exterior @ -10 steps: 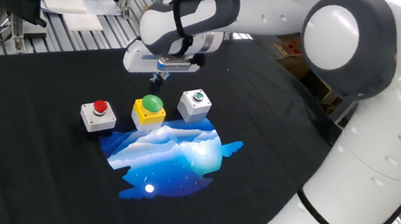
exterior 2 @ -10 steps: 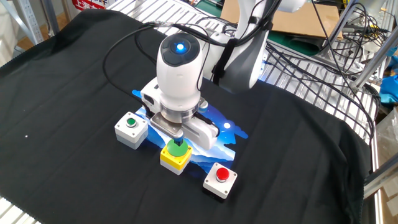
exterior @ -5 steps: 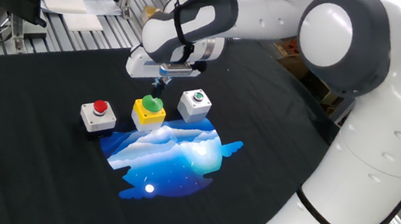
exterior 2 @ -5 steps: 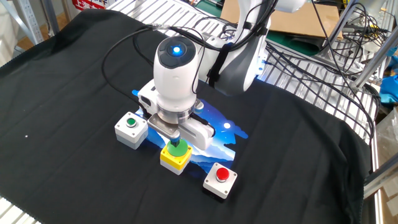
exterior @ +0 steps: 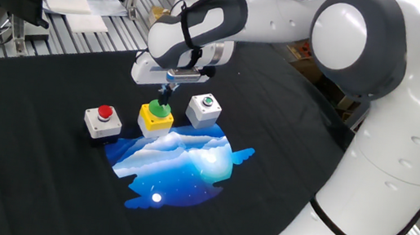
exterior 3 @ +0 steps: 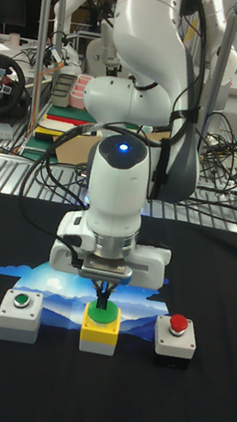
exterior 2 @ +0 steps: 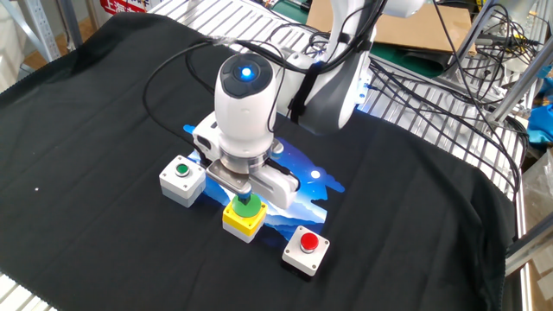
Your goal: Press three buttons from left to right in sequence
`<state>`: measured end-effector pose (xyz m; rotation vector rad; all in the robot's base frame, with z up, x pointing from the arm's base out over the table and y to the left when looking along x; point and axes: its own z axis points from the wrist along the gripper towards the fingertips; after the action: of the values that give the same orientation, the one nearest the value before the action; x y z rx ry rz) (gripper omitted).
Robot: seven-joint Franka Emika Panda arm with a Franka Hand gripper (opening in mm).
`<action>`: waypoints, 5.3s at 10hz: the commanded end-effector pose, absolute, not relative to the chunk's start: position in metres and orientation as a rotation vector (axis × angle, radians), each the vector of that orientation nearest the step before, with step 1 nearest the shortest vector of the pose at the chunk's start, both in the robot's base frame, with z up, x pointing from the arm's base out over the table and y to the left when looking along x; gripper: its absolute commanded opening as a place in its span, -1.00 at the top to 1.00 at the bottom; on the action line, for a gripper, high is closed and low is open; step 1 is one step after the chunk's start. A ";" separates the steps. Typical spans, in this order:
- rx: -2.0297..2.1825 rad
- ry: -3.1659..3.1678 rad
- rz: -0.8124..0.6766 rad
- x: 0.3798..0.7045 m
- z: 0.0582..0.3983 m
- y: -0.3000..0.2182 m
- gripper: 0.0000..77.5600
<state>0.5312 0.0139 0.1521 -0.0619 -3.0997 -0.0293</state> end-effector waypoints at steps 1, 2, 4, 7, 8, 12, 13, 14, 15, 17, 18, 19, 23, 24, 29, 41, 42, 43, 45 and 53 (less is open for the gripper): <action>-0.068 -3.104 -0.030 0.531 0.154 0.016 0.97; -0.071 -3.103 -0.028 0.531 0.153 0.017 0.97; -0.071 -3.102 -0.027 0.531 0.152 0.017 0.97; -0.073 -3.104 -0.024 0.531 0.148 0.017 0.97; -0.074 -3.104 -0.023 0.531 0.148 0.017 0.97; -0.077 -3.103 -0.016 0.531 0.148 0.017 0.97; -0.078 -3.101 -0.016 0.531 0.147 0.017 0.97; -0.078 -3.100 -0.016 0.531 0.147 0.017 0.97; -0.079 -3.098 -0.016 0.531 0.147 0.017 0.97; -0.081 -3.096 -0.016 0.531 0.146 0.017 0.97; -0.083 -3.095 -0.015 0.531 0.146 0.017 0.97; -0.085 -3.094 -0.015 0.531 0.144 0.017 0.97; -0.094 -3.090 -0.016 0.530 0.139 0.018 0.97; -0.096 -3.088 -0.016 0.530 0.136 0.018 0.97; -0.098 -3.090 -0.020 0.528 0.132 0.018 0.97; -0.129 -3.060 -0.003 0.529 0.203 0.044 0.97; -0.113 -3.059 -0.004 0.530 0.213 0.048 0.97; -0.106 -3.057 -0.004 0.531 0.218 0.049 0.97; -0.071 -3.053 -0.010 0.530 0.224 0.053 0.97; -0.108 -3.056 0.008 0.536 0.208 0.055 0.97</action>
<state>0.5349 0.0552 0.2073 -0.1055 -3.0553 0.0049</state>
